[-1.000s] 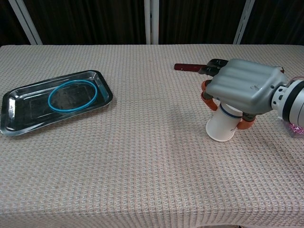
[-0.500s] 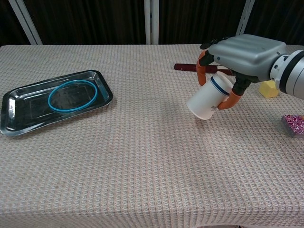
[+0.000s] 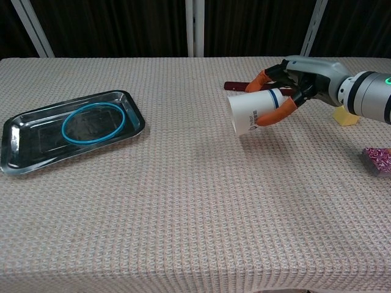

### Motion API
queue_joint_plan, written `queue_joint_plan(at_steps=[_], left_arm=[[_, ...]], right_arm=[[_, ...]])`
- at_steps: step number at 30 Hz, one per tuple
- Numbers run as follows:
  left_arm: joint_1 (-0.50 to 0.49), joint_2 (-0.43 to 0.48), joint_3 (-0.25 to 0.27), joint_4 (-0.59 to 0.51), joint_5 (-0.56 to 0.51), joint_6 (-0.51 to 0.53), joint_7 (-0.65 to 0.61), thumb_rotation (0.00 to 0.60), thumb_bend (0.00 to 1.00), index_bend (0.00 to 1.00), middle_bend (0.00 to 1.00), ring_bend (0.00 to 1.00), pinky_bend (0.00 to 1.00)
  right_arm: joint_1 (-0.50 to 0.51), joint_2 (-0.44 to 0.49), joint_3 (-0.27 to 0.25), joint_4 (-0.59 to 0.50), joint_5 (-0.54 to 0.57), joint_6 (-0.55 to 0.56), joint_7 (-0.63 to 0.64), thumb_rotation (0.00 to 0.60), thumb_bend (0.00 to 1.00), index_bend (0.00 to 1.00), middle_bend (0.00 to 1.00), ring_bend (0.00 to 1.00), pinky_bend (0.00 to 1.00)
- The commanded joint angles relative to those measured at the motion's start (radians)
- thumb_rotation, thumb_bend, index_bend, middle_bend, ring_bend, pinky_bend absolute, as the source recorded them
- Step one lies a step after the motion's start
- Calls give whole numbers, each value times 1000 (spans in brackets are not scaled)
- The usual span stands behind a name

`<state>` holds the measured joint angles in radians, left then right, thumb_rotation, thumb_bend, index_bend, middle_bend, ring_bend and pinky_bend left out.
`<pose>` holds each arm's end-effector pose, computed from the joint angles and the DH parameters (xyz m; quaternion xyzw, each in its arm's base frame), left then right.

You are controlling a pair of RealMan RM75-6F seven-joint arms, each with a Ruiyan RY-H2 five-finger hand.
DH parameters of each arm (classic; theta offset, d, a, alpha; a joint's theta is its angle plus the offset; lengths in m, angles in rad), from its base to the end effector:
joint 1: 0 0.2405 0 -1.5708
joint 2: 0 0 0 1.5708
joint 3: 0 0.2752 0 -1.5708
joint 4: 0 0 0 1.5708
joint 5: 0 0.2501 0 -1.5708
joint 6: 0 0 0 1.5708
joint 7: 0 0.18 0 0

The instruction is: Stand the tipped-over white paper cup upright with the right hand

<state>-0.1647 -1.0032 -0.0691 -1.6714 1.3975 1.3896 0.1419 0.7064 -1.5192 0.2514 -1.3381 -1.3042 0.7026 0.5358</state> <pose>-0.3428 0.2532 0.1606 -0.6268 -0.3478 -0.3180 0.6205 -0.1823 -0.4194 -0.0691 0.6018 -0.6259 0.4350 0.2384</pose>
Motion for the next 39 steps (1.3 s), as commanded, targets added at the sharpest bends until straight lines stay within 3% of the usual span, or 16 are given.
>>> queue_joint_plan(at_steps=[1,3,7,9,15,18,20,26,33,39], left_arm=[[0,-1,0,2,1,1,-1,600,96,0,0,0,37],[0,-1,0,3,2,0,0,600,96,0,0,0,37],[-1,-2,0,1,1,0,3,600,96,0,0,0,37],[0,-2,0,0,0,0,3,600,97,0,0,0,37],[0,-3,-1,-1,0,2,6,600,97,0,0,0,38],[-1,-4,-1,0,-3,0,8,600,96,0,0,0,38],[-1,-4,-2,0,-6,-1,8,600,97,0,0,0,38],[-1,-4,-3,5,-8,-2,2,600,96,0,0,0,38],[-1,-2,-4,8,-9,-4,-6,600,96,0,0,0,38],[0,-2,-3,9,-10,-4,-10,600,96,0,0,0,38]], right_arm=[[8,5,-33,75,-132,-15,85,600,11,66,80,0,0],[13,23,-51,75,-157,-8,65,600,0,0,36,0,0],[19,70,-73,38,-182,17,-23,600,0,0,6,0,0],[24,108,-79,-3,-204,45,-128,600,0,0,7,0,0],[33,175,-65,-141,-158,94,-619,600,0,0,24,0,0],[38,132,-57,-166,-71,118,-842,600,0,0,25,0,0],[43,90,-53,-152,-29,137,-922,600,0,0,25,0,0],[77,-31,-42,-75,65,161,-1042,600,0,0,48,0,0],[112,-110,-43,-4,88,163,-1053,600,0,0,119,0,0],[126,-163,-54,59,84,182,-1059,600,0,0,240,0,0]])
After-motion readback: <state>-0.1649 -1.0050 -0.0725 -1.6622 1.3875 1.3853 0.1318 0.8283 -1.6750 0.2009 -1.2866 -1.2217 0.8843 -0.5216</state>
